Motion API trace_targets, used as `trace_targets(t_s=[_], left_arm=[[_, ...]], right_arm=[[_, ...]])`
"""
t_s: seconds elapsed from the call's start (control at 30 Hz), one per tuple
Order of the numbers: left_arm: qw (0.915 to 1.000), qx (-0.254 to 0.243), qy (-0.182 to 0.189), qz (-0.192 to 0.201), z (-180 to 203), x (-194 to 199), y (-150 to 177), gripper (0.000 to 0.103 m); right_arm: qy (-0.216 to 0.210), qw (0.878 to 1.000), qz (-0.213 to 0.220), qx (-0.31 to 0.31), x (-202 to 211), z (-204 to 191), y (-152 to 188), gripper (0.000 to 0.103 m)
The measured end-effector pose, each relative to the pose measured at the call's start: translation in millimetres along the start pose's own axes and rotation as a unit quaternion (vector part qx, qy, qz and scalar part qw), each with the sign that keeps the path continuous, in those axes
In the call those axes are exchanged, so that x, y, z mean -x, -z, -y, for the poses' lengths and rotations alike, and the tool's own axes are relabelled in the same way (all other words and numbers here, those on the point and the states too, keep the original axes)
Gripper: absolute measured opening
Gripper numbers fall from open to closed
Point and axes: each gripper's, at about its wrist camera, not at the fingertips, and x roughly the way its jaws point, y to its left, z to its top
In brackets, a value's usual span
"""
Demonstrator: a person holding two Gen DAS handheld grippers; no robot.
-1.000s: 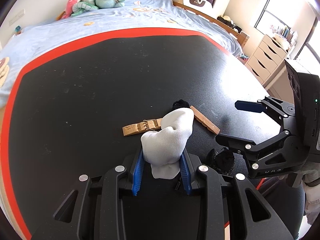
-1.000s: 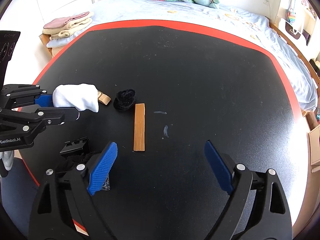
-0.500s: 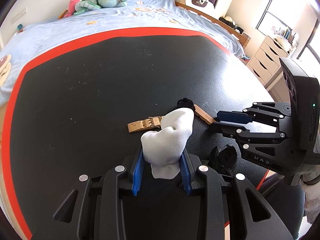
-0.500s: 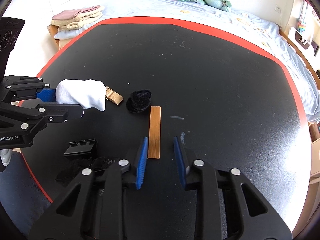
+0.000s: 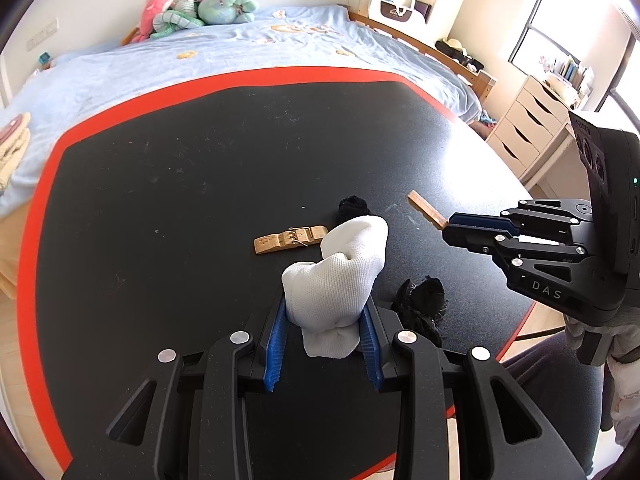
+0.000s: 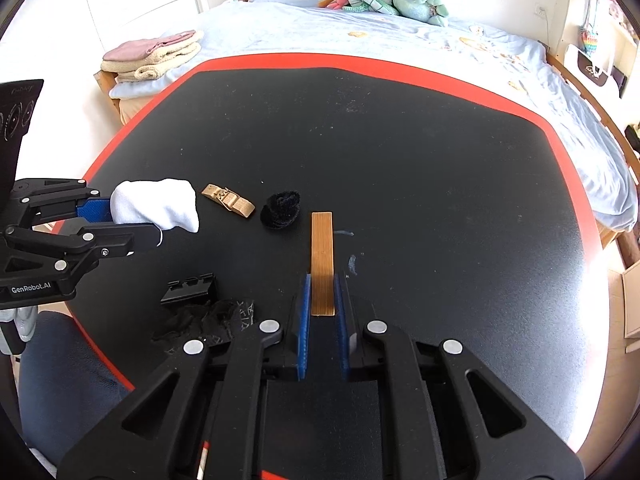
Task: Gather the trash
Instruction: 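Carry sock and stick over the wastebasket and open both tools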
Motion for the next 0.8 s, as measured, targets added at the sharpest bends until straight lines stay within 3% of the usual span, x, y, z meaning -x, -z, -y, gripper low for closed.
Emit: trace_targets(t_s=[0.47, 0.8], left_arm=[[0.9998, -0.012, 0.013, 0.011, 35.7, 53.2, 45.5, 0.032], [0.9991, -0.031, 0.029, 0.005, 66.2, 71.9, 83.5, 0.032]], right_arm=[[-0.021, 1.0, 0.014, -0.018, 88.8, -19.9, 63.0, 0.011], [-0.031, 0.999, -0.001, -0.021, 116.7, -41.1, 113.6, 0.011]])
